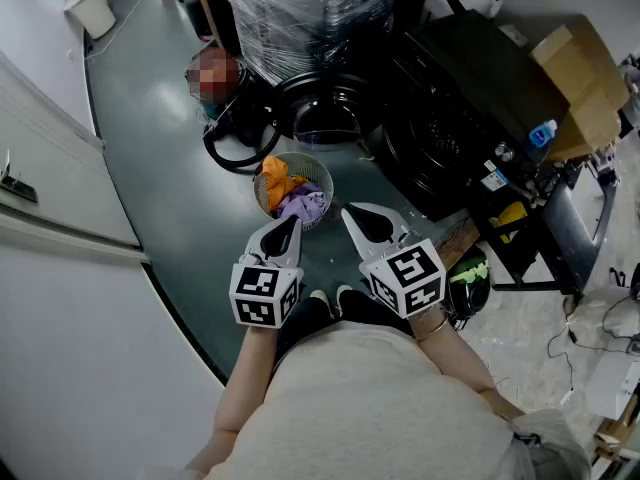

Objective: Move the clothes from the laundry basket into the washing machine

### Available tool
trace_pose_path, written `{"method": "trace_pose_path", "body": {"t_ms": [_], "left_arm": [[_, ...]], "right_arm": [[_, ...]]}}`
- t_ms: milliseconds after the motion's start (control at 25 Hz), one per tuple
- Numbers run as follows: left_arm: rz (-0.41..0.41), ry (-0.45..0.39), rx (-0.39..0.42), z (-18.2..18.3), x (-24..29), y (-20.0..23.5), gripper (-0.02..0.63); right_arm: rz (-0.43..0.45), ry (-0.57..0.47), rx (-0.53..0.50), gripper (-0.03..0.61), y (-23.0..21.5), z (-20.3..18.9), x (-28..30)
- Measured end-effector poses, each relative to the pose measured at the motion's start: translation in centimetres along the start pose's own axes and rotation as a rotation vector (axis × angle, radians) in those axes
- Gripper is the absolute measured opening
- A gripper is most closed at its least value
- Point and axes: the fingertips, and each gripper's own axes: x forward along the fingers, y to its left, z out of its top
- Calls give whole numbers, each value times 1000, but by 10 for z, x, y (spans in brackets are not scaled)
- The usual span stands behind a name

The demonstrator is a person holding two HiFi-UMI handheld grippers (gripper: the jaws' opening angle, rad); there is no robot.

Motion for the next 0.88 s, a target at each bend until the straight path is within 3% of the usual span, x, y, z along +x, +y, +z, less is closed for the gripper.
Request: {"method": "trace_pose_path", "body": {"t_ms": [200,360,520,880], "left_arm": [[16,-23,-47,1,0,13,0],[31,-44,-68,4,-2,22,0],[33,-59,-67,8,-4,31,0],[18,-34,-72,4,10,45,0]], "right_arm": [[-7,24,-5,21,-2,-5,8],[-9,21,49,21,-4,-6,14],[-16,-17,97,23,-4,-1,17],[-25,11,86,23,-19,-6,33]]}}
